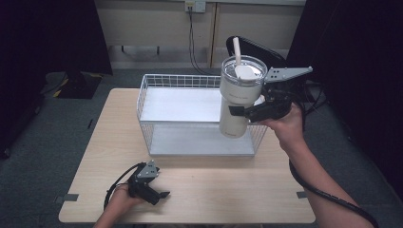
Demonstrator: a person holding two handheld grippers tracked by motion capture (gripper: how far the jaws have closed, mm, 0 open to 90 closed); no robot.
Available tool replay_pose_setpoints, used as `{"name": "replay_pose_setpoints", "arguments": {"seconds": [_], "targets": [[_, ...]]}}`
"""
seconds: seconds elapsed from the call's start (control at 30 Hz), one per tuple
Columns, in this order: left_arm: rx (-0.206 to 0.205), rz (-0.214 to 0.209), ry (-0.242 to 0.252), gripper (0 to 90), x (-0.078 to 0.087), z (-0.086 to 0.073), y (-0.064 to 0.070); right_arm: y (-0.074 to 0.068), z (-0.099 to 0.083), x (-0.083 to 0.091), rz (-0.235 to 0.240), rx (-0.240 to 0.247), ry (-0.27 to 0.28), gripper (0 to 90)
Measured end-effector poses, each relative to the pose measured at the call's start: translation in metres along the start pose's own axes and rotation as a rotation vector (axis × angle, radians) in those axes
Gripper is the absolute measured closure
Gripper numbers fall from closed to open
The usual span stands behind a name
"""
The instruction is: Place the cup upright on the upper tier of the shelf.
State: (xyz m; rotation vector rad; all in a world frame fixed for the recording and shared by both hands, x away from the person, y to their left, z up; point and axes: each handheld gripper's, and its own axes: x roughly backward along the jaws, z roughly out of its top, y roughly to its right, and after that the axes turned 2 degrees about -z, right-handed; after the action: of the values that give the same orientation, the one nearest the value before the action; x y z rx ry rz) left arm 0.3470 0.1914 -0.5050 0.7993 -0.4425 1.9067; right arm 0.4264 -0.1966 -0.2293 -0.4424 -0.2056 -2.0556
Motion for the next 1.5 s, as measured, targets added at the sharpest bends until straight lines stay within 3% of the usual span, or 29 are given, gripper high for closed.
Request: {"name": "replay_pose_setpoints", "arguments": {"seconds": [0.53,1.5], "targets": [[-0.001,-0.001,-0.001,1.6,0.000,0.000,0.000,0.013,0.014,-0.016,-0.041,-0.006,-0.008,10.0],[0.000,-0.002,-0.003,1.6,0.000,0.000,0.000,0.042,0.018,-0.051,-0.132,-0.031,0.013,10.0]]}}
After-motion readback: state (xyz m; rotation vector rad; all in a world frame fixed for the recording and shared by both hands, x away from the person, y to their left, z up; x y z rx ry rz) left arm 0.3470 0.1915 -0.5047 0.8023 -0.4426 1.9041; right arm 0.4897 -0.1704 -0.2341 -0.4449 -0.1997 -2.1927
